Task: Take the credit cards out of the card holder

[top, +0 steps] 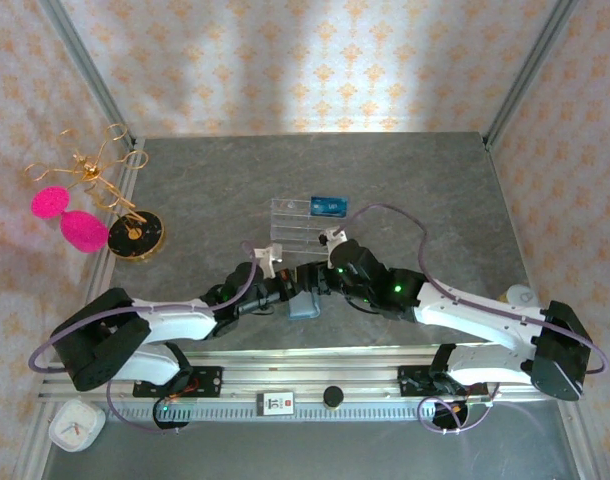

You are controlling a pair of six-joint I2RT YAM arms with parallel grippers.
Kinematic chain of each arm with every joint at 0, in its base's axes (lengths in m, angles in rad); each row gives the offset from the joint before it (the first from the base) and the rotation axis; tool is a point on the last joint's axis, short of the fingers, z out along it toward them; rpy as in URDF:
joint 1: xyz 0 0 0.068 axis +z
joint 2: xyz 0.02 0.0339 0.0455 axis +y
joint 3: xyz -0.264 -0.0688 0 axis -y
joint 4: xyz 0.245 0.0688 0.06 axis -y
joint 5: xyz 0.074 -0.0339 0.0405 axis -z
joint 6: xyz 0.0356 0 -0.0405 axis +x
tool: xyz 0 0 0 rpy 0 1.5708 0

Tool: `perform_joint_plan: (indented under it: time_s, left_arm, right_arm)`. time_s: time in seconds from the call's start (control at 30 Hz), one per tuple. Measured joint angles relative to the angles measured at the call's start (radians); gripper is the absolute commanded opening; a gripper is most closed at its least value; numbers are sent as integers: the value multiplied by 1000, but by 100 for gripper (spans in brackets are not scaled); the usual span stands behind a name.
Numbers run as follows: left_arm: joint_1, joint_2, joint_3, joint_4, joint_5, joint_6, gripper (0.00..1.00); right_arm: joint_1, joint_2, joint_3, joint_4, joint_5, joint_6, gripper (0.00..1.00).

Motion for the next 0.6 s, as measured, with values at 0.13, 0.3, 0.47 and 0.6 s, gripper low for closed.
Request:
perform_joint_plan:
  time_s: [0.13, 0.3, 0.47, 0.6]
  left_arm:
    - [-30, 126, 84, 11, 28, 6, 3]
    - [-40, 285, 150, 50, 67, 8, 1]
    - [-52, 401, 241, -31, 69, 39, 0]
    - [-58, 418, 261, -102, 66, 60, 0]
  right_arm:
    - [-3, -13, -8, -25, 31, 16, 25]
    - [-4, -79, -83, -23, 53, 55, 20]
    - [-4, -144, -133, -31, 79, 87, 19]
    - [-4, -178, -150, -30, 104, 111, 11]
